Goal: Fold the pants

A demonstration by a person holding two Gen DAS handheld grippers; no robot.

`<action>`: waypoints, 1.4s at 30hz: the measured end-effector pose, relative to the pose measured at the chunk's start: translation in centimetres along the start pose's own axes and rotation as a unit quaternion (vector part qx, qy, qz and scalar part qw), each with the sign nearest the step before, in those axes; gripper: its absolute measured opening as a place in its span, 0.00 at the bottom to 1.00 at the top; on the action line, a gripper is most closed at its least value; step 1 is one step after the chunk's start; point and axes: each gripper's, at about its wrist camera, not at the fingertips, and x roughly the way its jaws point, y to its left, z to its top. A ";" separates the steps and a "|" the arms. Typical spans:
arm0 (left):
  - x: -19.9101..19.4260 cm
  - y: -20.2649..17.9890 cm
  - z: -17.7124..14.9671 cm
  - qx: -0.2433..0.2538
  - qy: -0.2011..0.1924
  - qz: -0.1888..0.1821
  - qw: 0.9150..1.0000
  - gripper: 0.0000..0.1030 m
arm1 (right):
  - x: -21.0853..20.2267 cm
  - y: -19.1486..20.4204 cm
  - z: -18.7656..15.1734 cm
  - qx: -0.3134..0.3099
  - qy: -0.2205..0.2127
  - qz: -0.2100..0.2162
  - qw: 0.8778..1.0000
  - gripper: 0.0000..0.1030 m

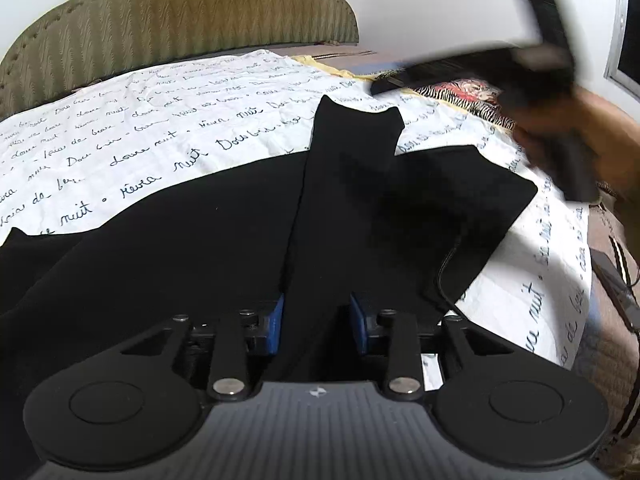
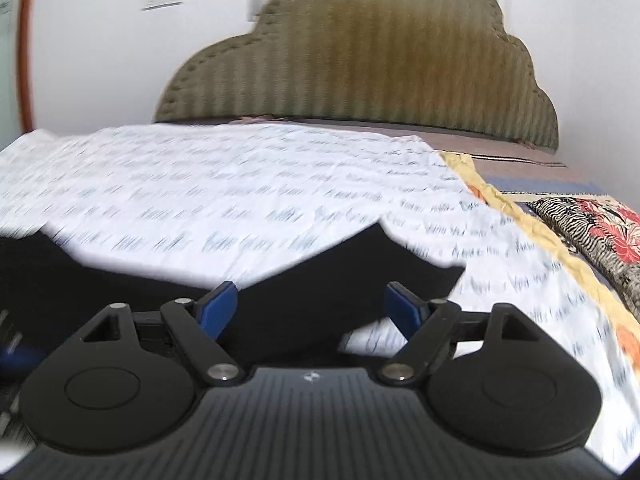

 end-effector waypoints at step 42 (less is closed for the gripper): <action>0.5 -4.9 -0.1 0.085 -0.002 0.005 0.996 0.09 | -7.2 -16.8 -10.1 0.339 -0.060 -0.089 0.935 0.05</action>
